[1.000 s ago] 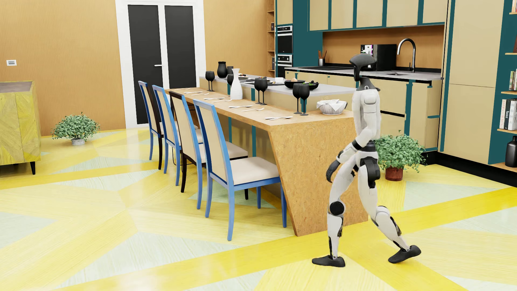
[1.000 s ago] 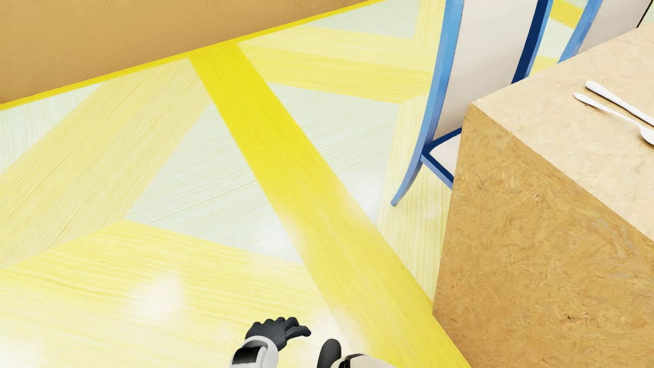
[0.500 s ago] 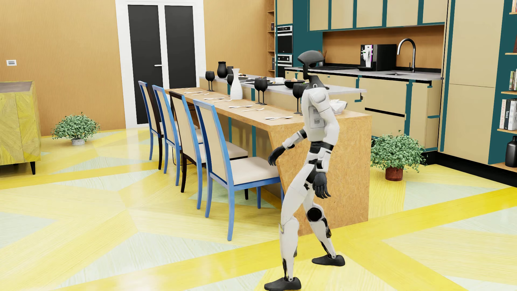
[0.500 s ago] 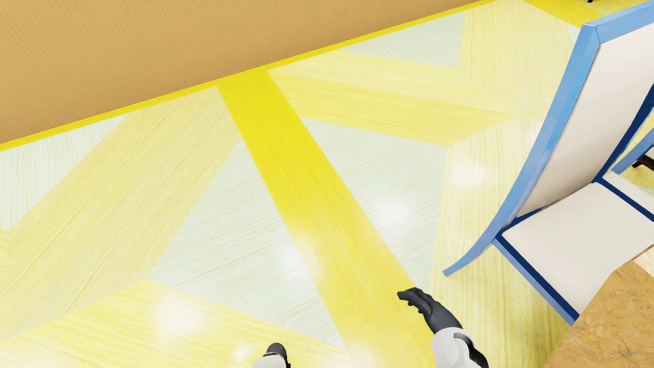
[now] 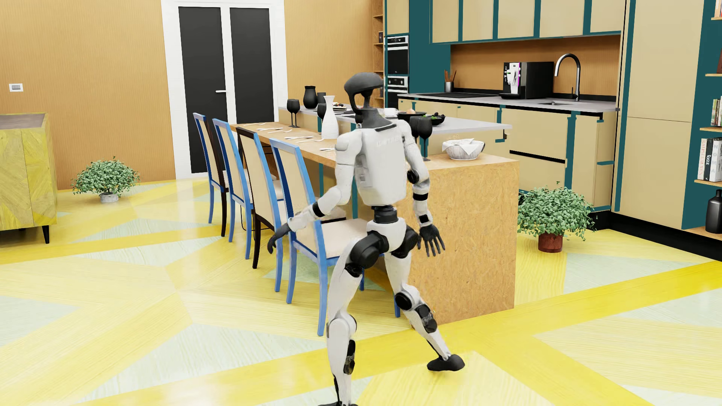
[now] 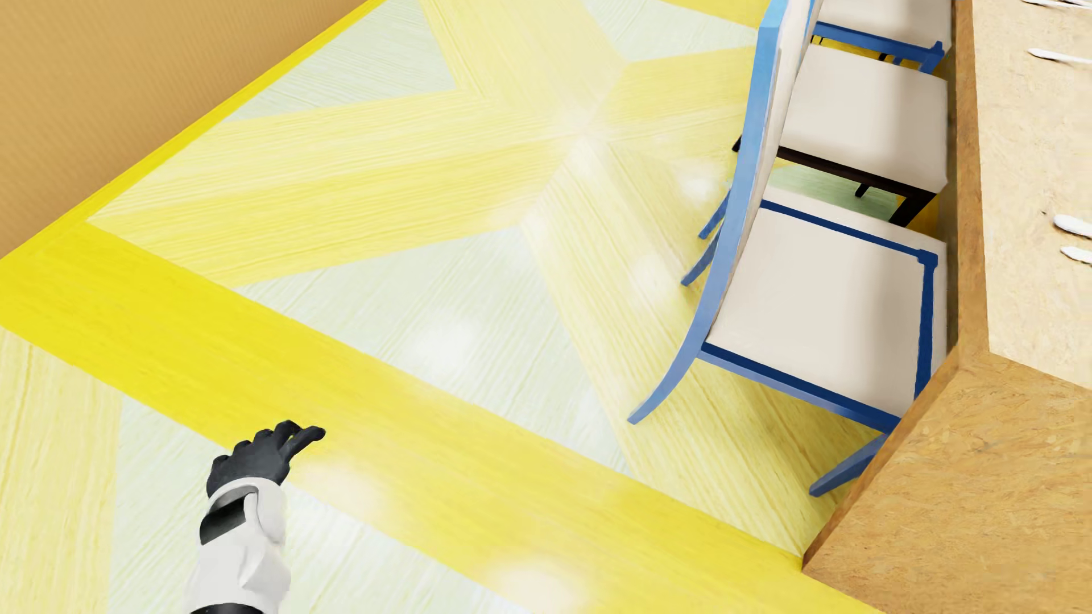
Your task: Approach the chair
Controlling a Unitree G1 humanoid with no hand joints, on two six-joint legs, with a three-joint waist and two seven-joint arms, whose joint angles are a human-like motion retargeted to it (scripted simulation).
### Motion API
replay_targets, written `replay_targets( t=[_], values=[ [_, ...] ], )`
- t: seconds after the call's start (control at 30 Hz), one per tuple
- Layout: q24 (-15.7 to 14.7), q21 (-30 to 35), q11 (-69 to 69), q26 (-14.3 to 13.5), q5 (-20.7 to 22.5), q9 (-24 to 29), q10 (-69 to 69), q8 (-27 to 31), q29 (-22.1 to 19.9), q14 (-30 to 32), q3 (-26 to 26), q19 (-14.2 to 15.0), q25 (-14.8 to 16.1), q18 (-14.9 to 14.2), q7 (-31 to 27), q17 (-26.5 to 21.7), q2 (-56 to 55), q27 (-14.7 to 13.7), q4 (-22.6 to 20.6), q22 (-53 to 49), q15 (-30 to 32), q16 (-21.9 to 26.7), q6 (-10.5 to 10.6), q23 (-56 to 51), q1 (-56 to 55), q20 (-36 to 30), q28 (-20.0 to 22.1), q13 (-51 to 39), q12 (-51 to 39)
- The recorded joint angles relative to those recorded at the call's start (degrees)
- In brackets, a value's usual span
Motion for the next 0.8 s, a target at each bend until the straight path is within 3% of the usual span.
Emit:
replay_targets(
  t=[0.03, 0.07, 0.13, 0.17, 0.2, 0.3, 0.33, 0.43, 0.5, 0.57, 0.63, 0.67, 0.73, 0.8],
  values=[
    [-1.31, 3.53, -2.55, -2.80, 0.27, -0.04, -0.15, -4.25, 4.63, -0.32, -0.04, 0.89, -4.43, 0.59, 1.49, -1.52, -0.07, -3.75, -0.11, -2.27, 1.44, 2.89, -0.62, -0.57, 0.42, -1.02, -0.68, 1.86, -1.84],
    [-0.51, 4.07, -6.38, -4.68, -0.87, -0.11, -0.55, -11.47, 6.71, -0.61, 0.06, 2.65, -6.45, 1.17, 3.00, -1.48, 0.91, -5.86, -0.30, -4.16, 5.33, 5.94, -1.36, -2.14, 1.01, -2.67, -1.65, 3.48, -3.81],
    [3.47, 0.00, -12.41, -4.96, -7.12, -0.45, -1.86, -34.01, 6.04, -0.91, 0.53, 0.91, -4.75, 2.10, 6.45, 1.34, 6.70, -6.49, -1.22, -6.58, 5.48, 9.57, -3.07, -5.21, 2.58, -4.93, -2.59, 5.42, -6.95],
    [5.26, -1.16, -16.16, -3.70, -7.94, -0.59, -3.23, -40.82, 5.42, -0.72, 0.46, -0.17, -3.65, 2.48, 8.29, 2.33, 9.09, -6.80, -1.66, -7.63, 5.30, 9.56, -3.79, -5.96, 3.75, -4.87, -2.69, 4.98, -7.24],
    [6.02, -0.61, -19.16, -1.94, -8.20, -0.70, -4.52, -43.63, 4.83, -0.45, 0.26, 1.02, -4.15, 2.81, 10.11, 2.24, 10.45, -7.17, -2.08, -8.97, 5.93, 8.31, -4.37, -6.71, 4.90, -4.10, -2.11, 3.89, -6.69],
    [6.26, 1.68, -24.38, 0.39, -7.77, -1.01, -6.20, -40.82, 2.13, -0.14, -0.09, 4.87, -6.56, 3.62, 14.35, 0.64, 10.39, -7.49, -2.87, -11.59, 7.56, 2.87, -5.42, -10.95, 6.36, -4.16, -1.93, -0.08, -3.11],
    [5.87, 1.66, -25.06, -0.43, -7.70, -1.02, -5.92, -39.80, -0.46, -0.25, -0.01, 4.64, -6.44, 3.78, 15.47, 0.53, 9.62, -7.10, -2.81, -11.38, 7.93, 1.22, -5.64, -12.79, 6.11, -4.96, -3.20, -1.16, -1.99],
    [6.69, 2.81, -22.49, -1.93, -6.71, -0.49, -3.37, -35.78, -6.59, -0.48, 0.07, 0.34, -4.87, 3.48, 17.48, 0.19, 5.13, -8.18, -0.70, -10.30, 7.08, -2.47, -5.77, -17.09, 4.01, -9.86, -4.92, -3.90, 1.51],
    [7.82, 3.95, -15.70, -4.04, -5.13, 0.01, -2.25, -25.78, -6.98, -0.27, -0.31, 1.04, -3.80, 2.98, 17.81, -0.35, -0.02, -8.44, 0.66, -8.18, 5.11, -4.33, -5.26, -19.87, 2.98, -15.59, -5.60, -3.84, 3.43],
    [9.62, 4.78, -7.60, -4.37, -7.50, 0.45, -1.15, -22.52, -5.77, 0.04, -0.40, 0.05, -4.60, 2.09, 17.75, -0.25, -4.25, -8.76, 1.82, -4.92, 2.71, -6.34, -4.79, -23.84, 2.06, -19.21, -5.70, -2.42, 4.75],
    [10.43, 3.90, -1.78, -1.59, -11.49, 1.02, 2.37, -20.77, -6.91, -0.56, -0.77, -2.44, -5.97, 0.78, 16.54, 1.31, -7.17, -8.27, 3.54, -1.22, 0.97, -9.20, -4.11, -27.91, 0.31, -18.90, -2.75, -0.78, 6.81],
    [9.23, 3.47, 0.50, 0.03, -12.54, 1.40, 5.13, -17.53, -7.89, -1.34, -1.05, -2.65, -7.27, -0.11, 15.71, 1.73, -8.90, -8.36, 4.74, 0.40, -0.20, -10.60, -3.54, -29.28, -0.67, -16.96, -1.19, -0.60, 8.44],
    [5.21, 2.54, 3.59, 3.08, -11.86, 2.23, 11.22, -7.35, -10.09, -3.06, -1.52, -2.65, -8.44, -2.32, 13.70, 1.89, -12.34, -8.68, 7.71, 3.08, -1.86, -12.24, -2.14, -31.18, -2.61, -11.86, 0.97, -1.93, 12.39],
    [2.13, 3.01, 4.27, 5.21, -6.86, 3.02, 13.51, 6.15, -10.50, -2.28, -1.85, -2.01, -8.55, -5.12, 11.69, 0.27, -13.81, -10.45, 10.38, 8.01, -3.79, -10.73, -0.95, -32.67, -3.15, -8.09, 0.97, -4.27, 15.41]
  ],
)
